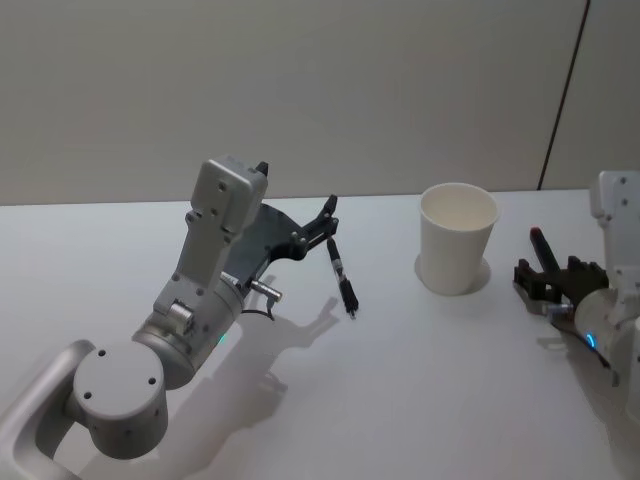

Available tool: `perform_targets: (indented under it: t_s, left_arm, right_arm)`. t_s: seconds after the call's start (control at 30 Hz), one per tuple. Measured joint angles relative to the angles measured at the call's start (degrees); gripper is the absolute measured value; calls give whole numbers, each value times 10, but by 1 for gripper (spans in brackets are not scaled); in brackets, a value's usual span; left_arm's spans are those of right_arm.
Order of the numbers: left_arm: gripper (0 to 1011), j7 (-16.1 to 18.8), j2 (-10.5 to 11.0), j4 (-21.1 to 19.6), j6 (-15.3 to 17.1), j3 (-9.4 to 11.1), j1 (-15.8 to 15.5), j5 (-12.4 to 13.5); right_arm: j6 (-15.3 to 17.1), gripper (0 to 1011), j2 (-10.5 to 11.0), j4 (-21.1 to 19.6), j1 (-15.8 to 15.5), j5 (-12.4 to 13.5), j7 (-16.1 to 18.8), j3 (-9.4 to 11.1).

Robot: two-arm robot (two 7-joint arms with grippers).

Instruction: Place the pen into the pen holder.

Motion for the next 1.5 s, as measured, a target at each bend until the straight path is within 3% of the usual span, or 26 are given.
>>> perform_targets:
  t_s: [0.47, 1.5]
  left_arm:
    - [1001, 0, 0, 0, 0, 0, 0, 0]
    - [1001, 0, 0, 0, 0, 0, 0, 0]
  right_arm:
    - [-1, 637, -1, 1, 0, 0, 1, 0]
    - [-14, 434, -2, 3, -4, 25, -1, 9]
